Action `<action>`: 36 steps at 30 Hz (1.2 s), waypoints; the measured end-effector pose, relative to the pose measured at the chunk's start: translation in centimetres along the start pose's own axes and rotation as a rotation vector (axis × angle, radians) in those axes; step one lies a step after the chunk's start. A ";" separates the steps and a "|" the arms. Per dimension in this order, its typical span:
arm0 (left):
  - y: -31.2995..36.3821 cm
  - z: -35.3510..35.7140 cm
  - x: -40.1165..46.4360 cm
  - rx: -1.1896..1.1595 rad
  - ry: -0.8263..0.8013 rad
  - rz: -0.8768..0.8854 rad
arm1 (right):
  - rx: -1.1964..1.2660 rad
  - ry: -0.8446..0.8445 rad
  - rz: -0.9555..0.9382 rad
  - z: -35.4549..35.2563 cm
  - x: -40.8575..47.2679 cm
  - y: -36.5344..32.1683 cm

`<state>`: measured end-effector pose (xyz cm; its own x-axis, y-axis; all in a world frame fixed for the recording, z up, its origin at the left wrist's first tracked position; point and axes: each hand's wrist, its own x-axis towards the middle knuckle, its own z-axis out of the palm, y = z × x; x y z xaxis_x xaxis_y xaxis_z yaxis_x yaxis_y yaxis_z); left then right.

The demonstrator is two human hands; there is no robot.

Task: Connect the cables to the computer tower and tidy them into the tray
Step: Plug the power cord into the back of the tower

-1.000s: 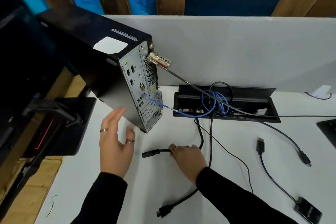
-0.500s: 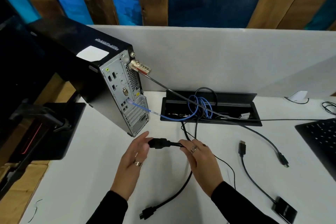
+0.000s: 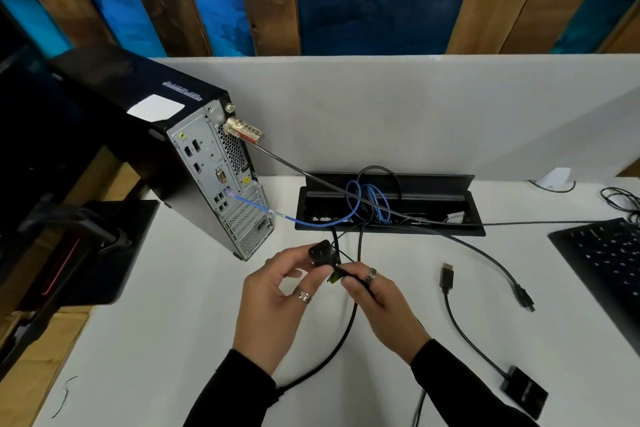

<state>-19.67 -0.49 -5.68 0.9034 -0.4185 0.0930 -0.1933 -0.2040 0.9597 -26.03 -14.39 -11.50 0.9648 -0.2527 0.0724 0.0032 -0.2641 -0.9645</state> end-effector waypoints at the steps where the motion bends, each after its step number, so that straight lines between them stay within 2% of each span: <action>1: 0.2 0.2 -0.1 0.023 0.009 0.019 | 0.019 -0.013 0.011 0.0 -0.1 0.1; 11: 0.3 0.9 -0.4 0.164 0.023 0.098 | 0.073 -0.054 0.073 -0.3 -0.1 0.8; 20: -1.1 1.3 -0.5 0.195 0.043 0.027 | 0.031 -0.130 0.131 -0.4 0.3 3.3; 28: -2.2 1.6 0.1 0.177 0.095 -0.100 | -0.125 -0.225 0.129 -1.0 0.6 4.3; 36: -3.3 2.0 1.3 -0.033 0.161 -0.361 | -0.169 -0.338 0.132 -1.7 1.3 4.6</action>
<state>-18.56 -2.09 -9.29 0.9600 -0.1800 -0.2144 0.1583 -0.2827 0.9461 -25.20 -17.47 -15.39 0.9863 0.0189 -0.1640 -0.1423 -0.4065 -0.9025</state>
